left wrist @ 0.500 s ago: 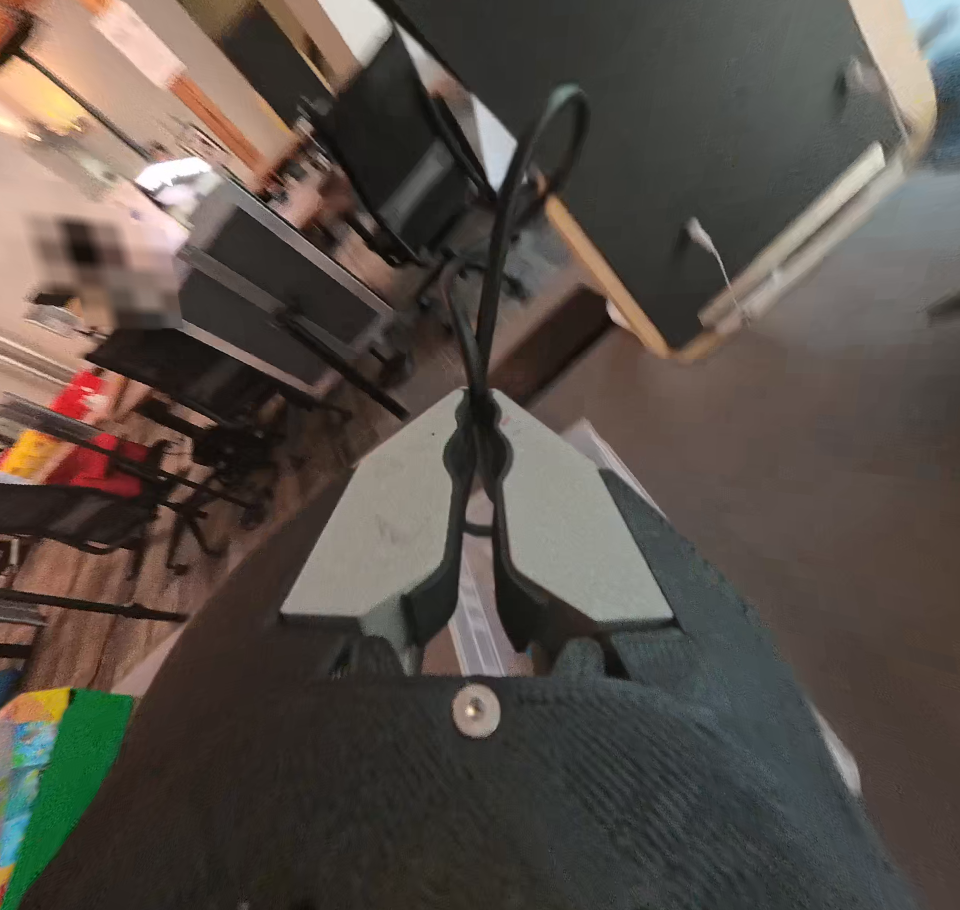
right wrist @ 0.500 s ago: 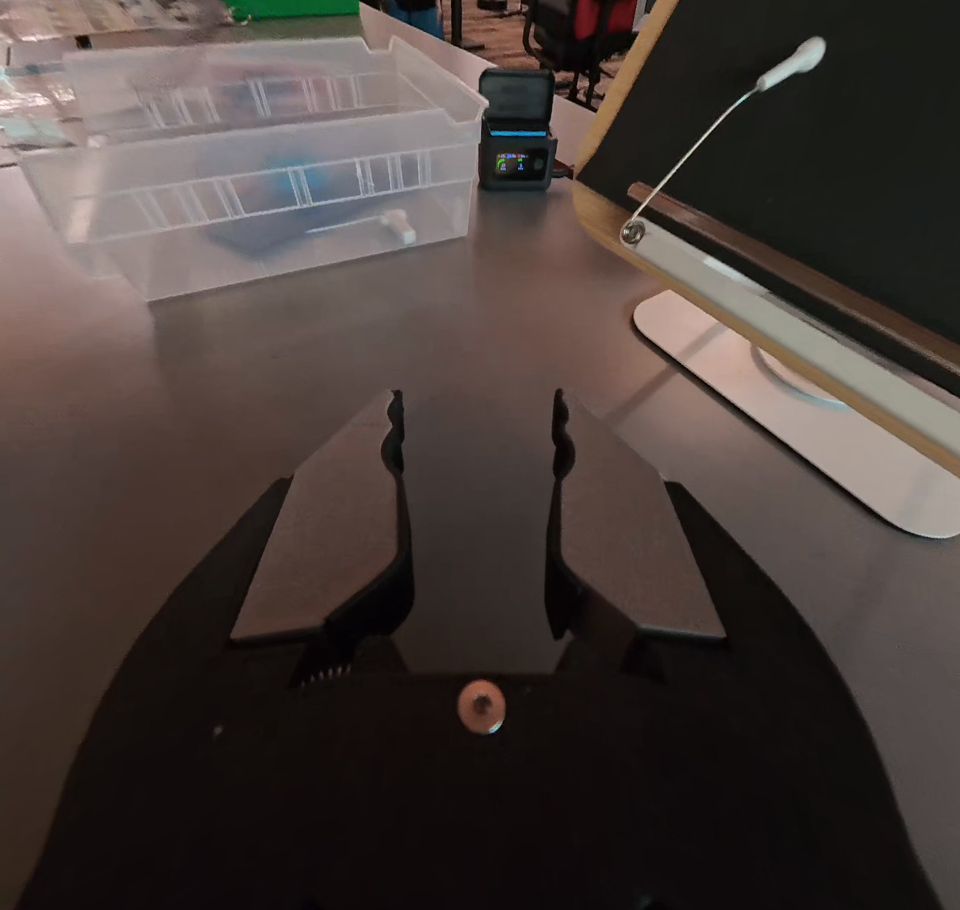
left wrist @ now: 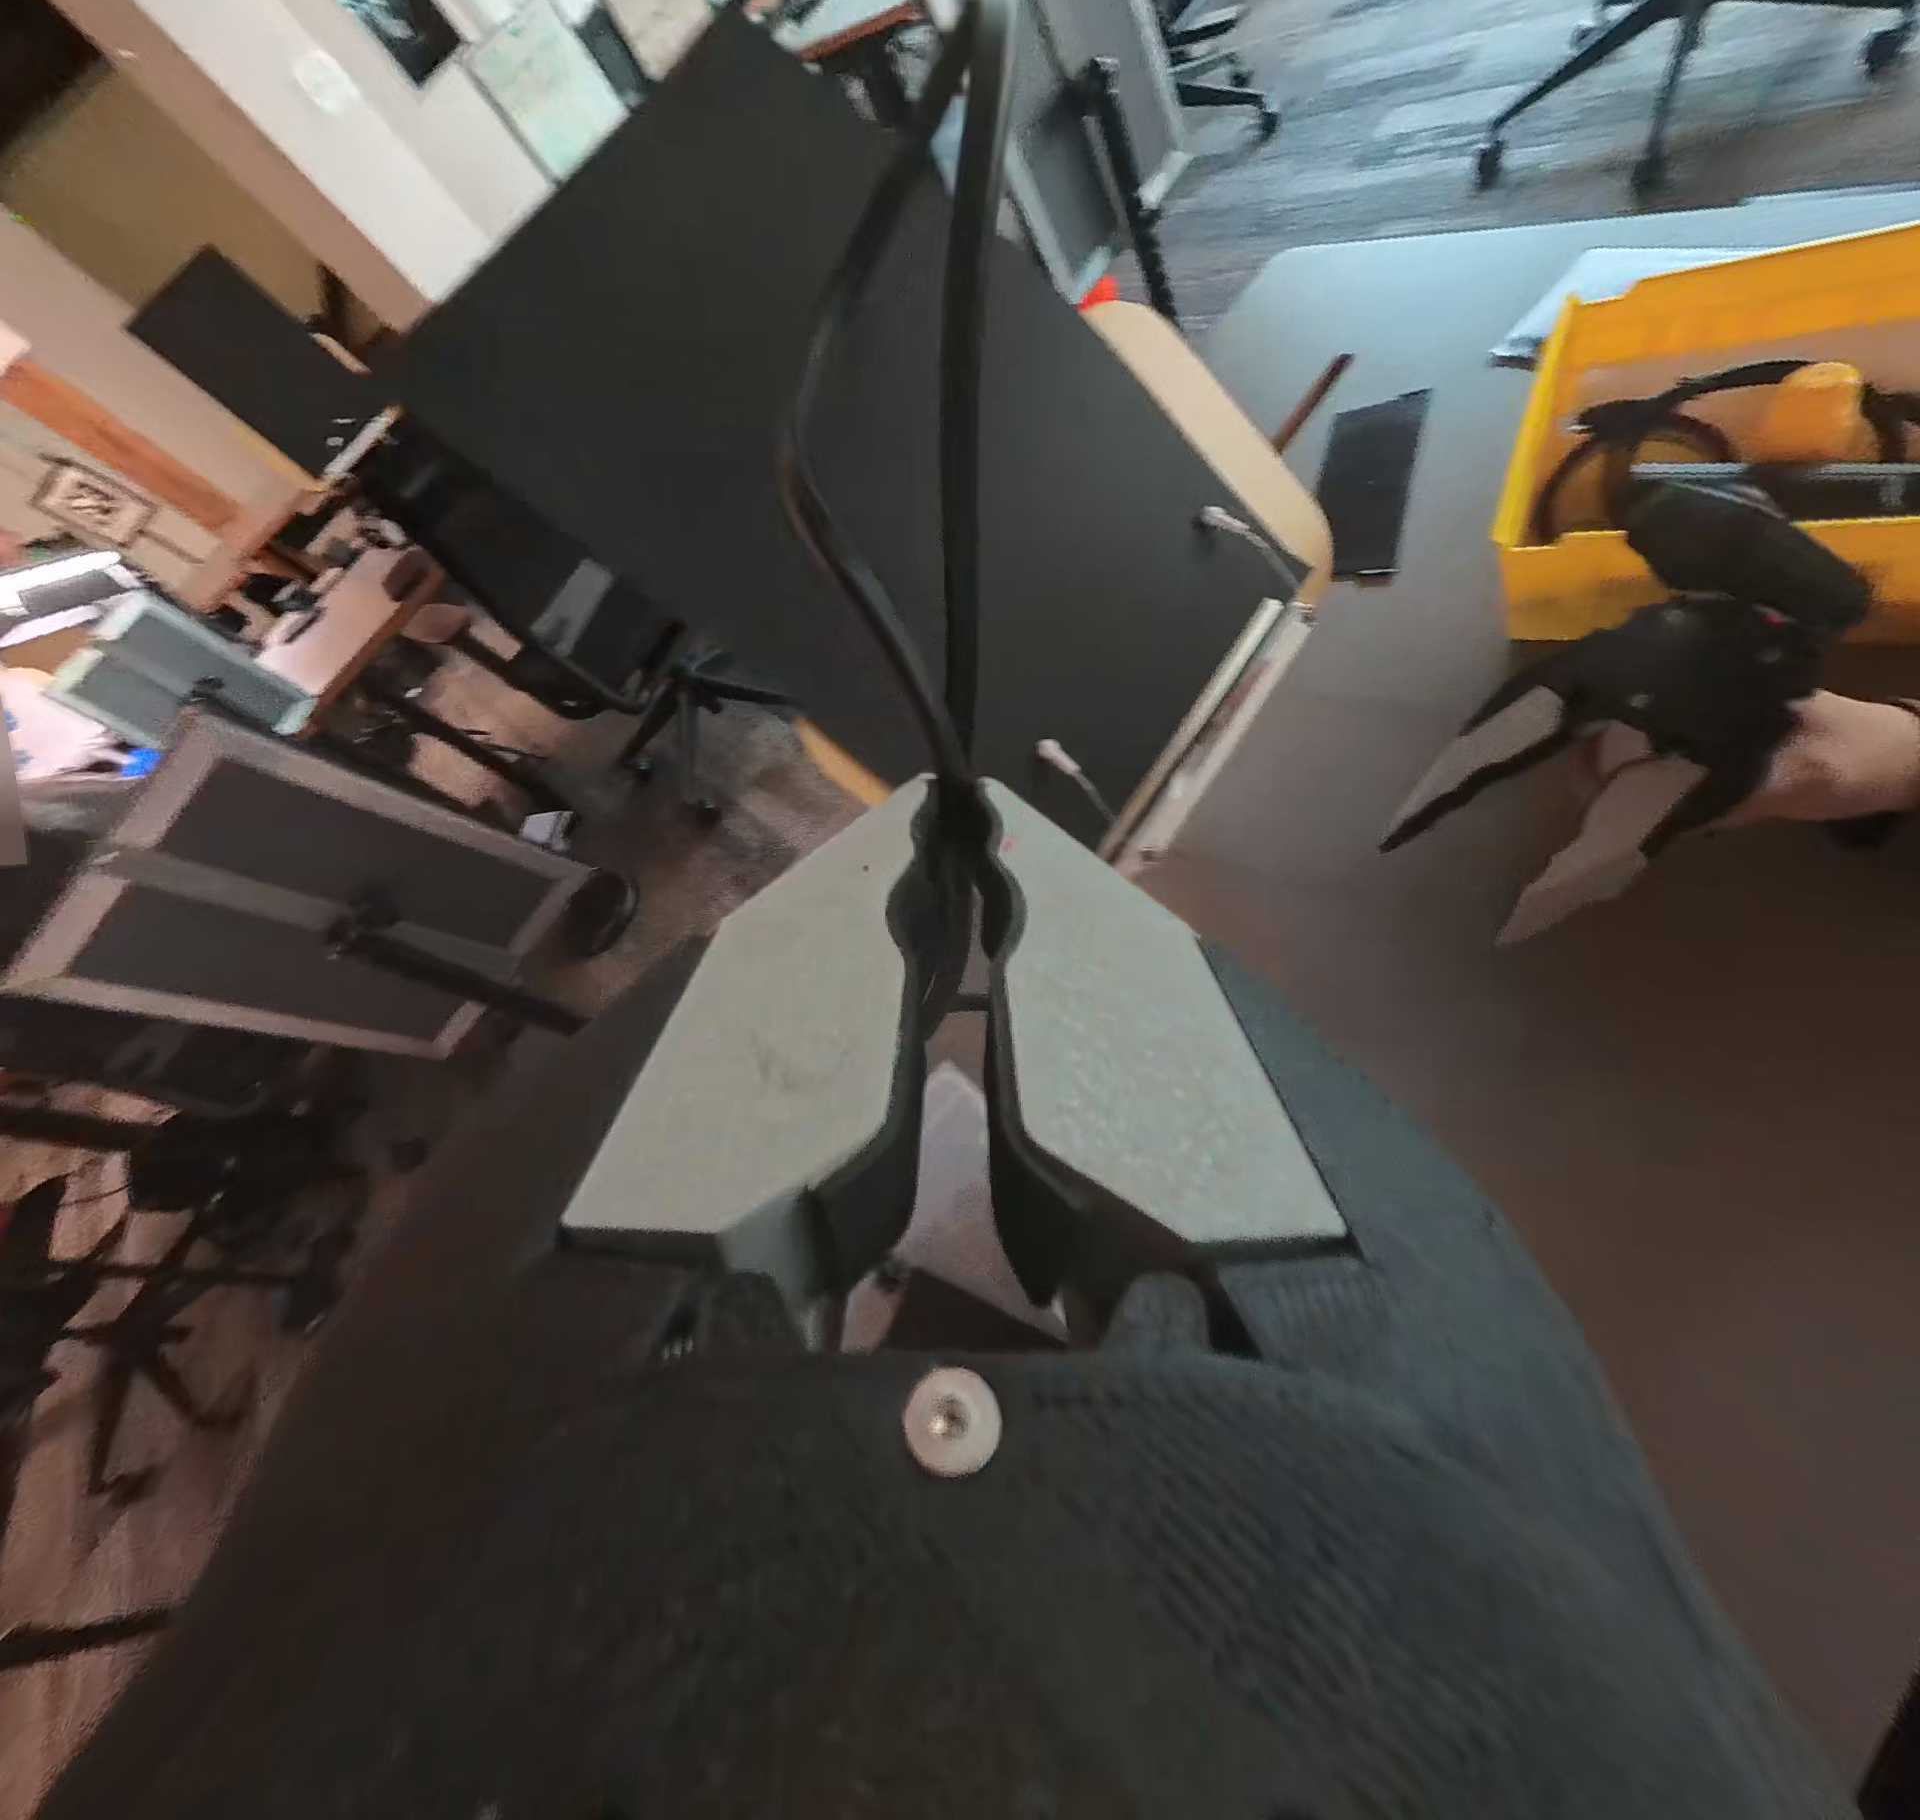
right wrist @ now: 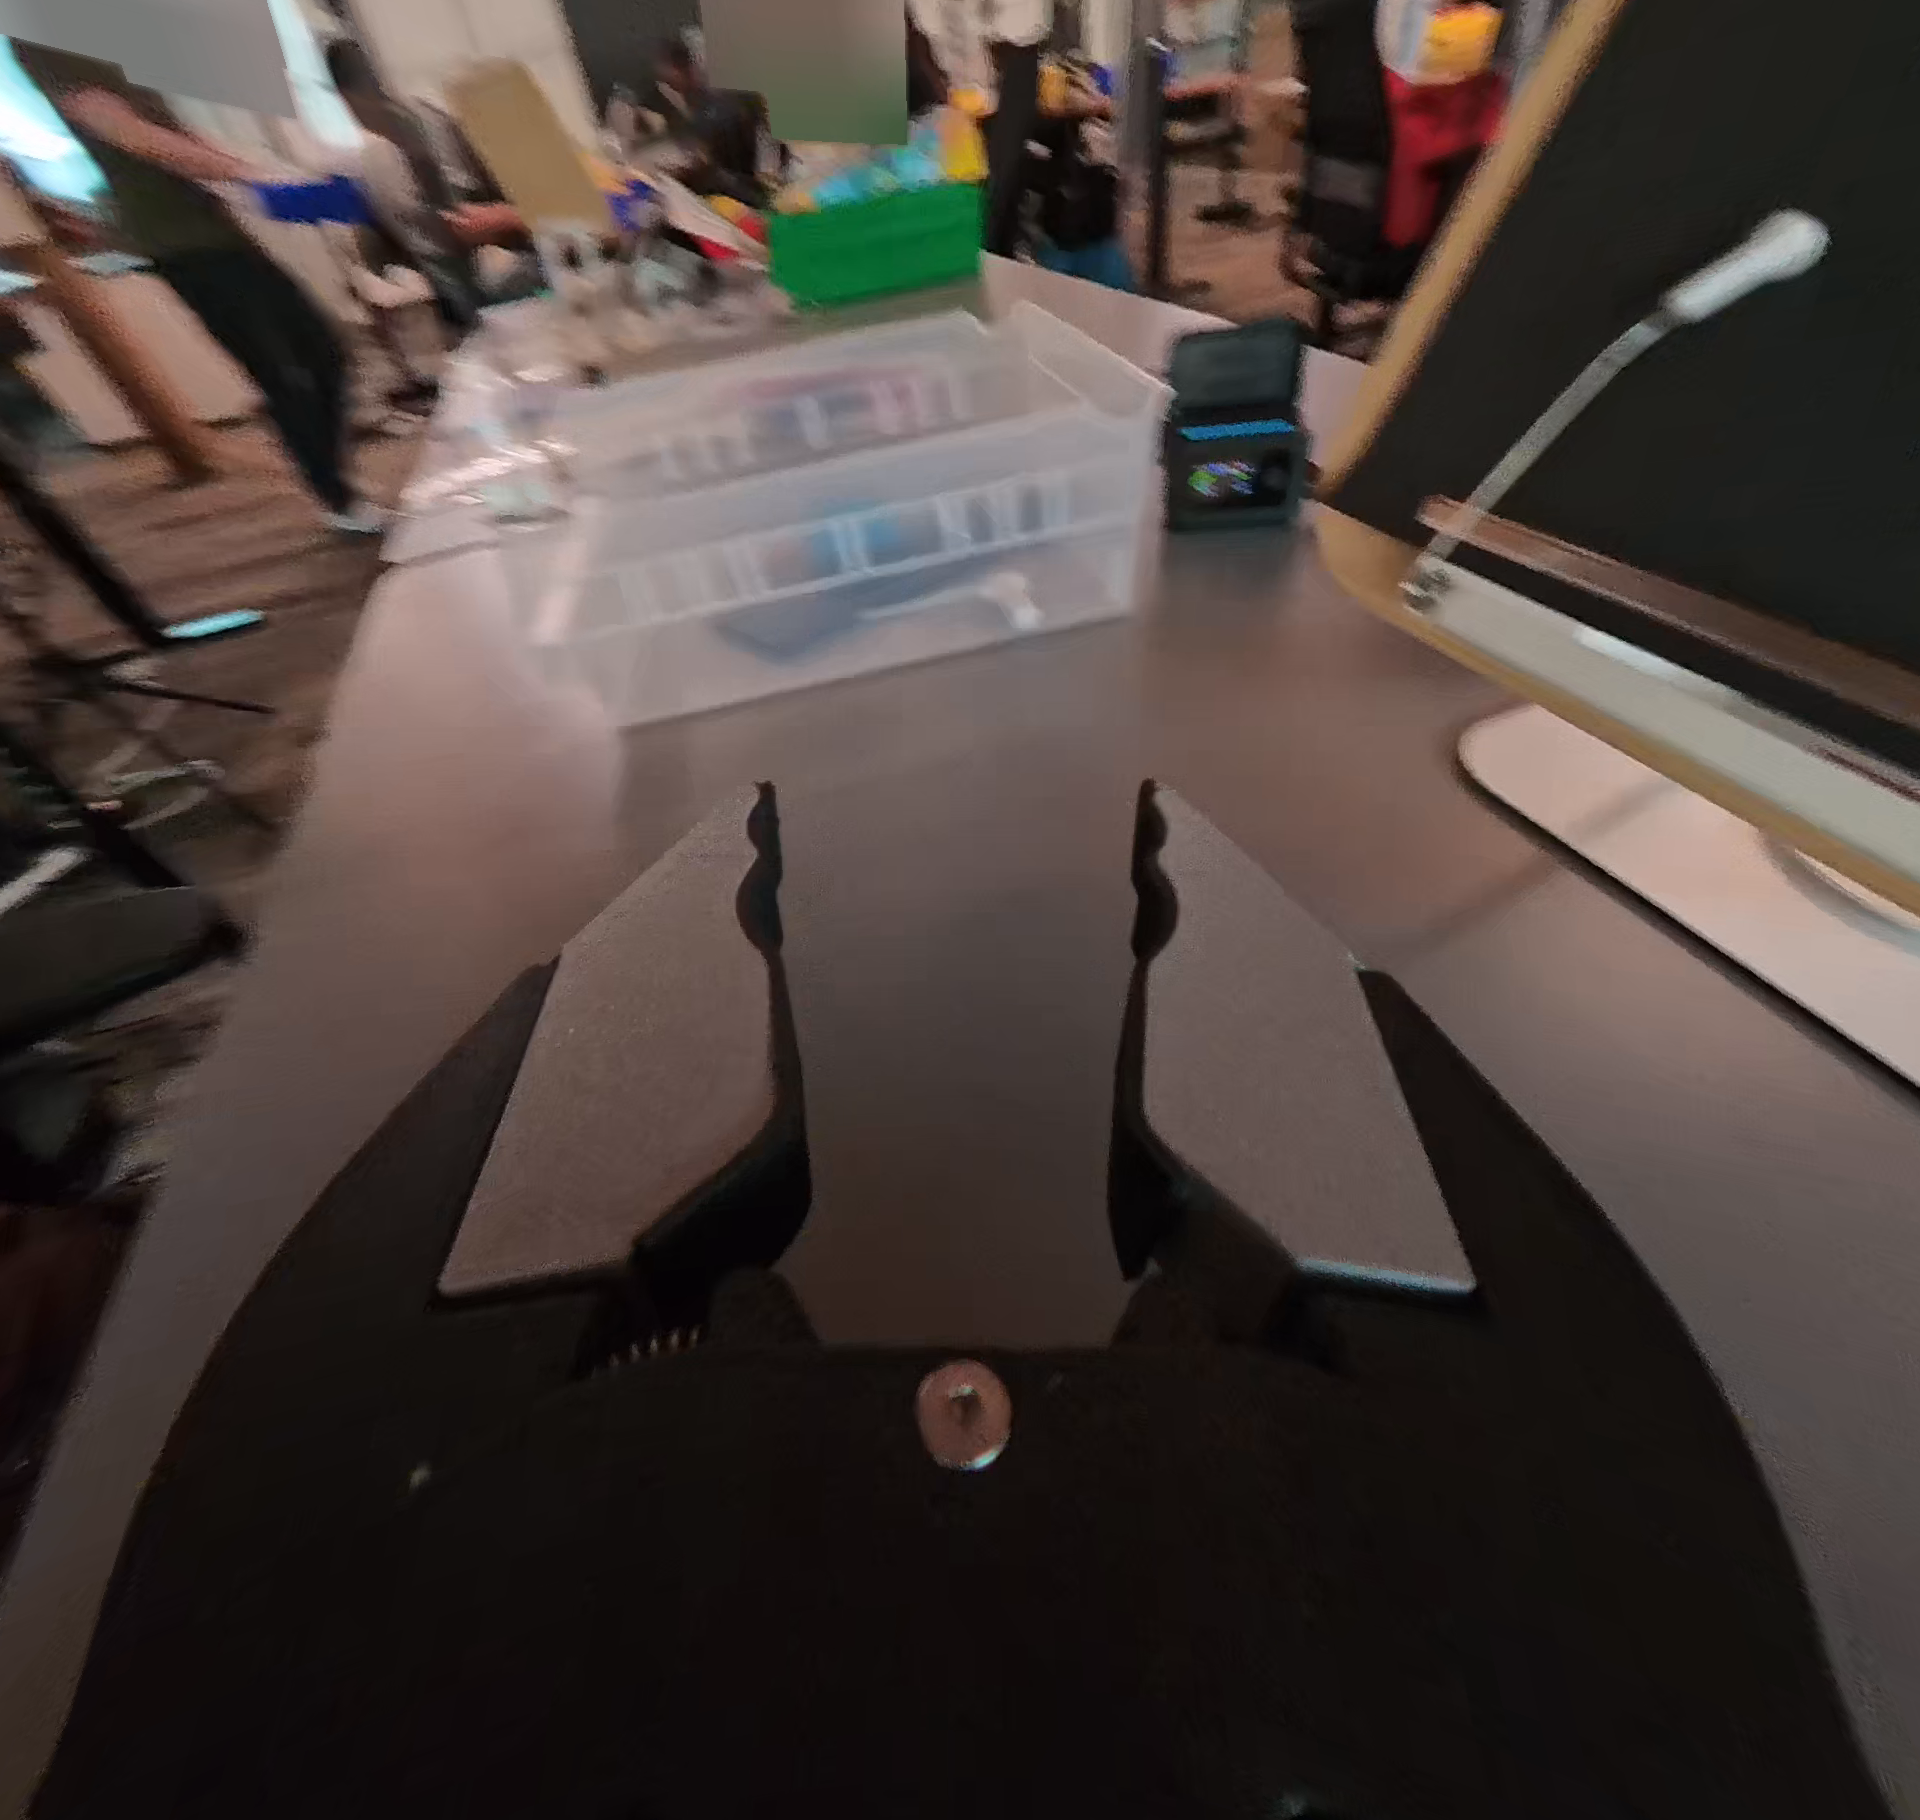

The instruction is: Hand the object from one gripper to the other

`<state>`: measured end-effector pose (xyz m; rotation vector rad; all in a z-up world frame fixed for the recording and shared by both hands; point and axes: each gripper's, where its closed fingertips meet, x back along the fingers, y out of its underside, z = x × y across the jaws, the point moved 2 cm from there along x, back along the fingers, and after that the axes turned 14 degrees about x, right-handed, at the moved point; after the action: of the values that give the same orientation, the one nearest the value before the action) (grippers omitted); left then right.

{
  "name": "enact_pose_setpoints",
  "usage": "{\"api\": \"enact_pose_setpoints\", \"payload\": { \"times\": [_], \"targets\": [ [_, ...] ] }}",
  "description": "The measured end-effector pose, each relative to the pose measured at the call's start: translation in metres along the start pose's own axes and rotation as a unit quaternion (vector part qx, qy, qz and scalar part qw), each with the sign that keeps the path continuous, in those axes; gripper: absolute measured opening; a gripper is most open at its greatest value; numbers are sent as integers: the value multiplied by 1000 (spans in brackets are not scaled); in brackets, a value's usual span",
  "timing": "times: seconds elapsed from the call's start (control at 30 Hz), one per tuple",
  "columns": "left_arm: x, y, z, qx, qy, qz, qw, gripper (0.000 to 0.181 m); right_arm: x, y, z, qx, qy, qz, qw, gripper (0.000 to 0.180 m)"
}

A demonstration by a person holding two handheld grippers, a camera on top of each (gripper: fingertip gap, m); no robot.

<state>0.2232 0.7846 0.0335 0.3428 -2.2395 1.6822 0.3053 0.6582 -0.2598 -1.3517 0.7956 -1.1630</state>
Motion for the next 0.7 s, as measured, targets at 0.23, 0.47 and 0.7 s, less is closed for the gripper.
{"api": "enact_pose_setpoints", "payload": {
  "times": [0.23, 0.47, 0.7],
  "targets": [
    [-33, 44, 76, -5, 105, -33, 994, 0, 3, -23, -26, -9, -68, 47, 997, 72],
    [-38, 48, 155, 34, 244, 13, 969, 0, 4, -44, -62, -79, -203, 126, 968, 80],
    [-53, 67, 179, 49, 268, 2, 962, 1, 17, -57, -31, 12, -40, 134, 990, 66]
  ]
}}
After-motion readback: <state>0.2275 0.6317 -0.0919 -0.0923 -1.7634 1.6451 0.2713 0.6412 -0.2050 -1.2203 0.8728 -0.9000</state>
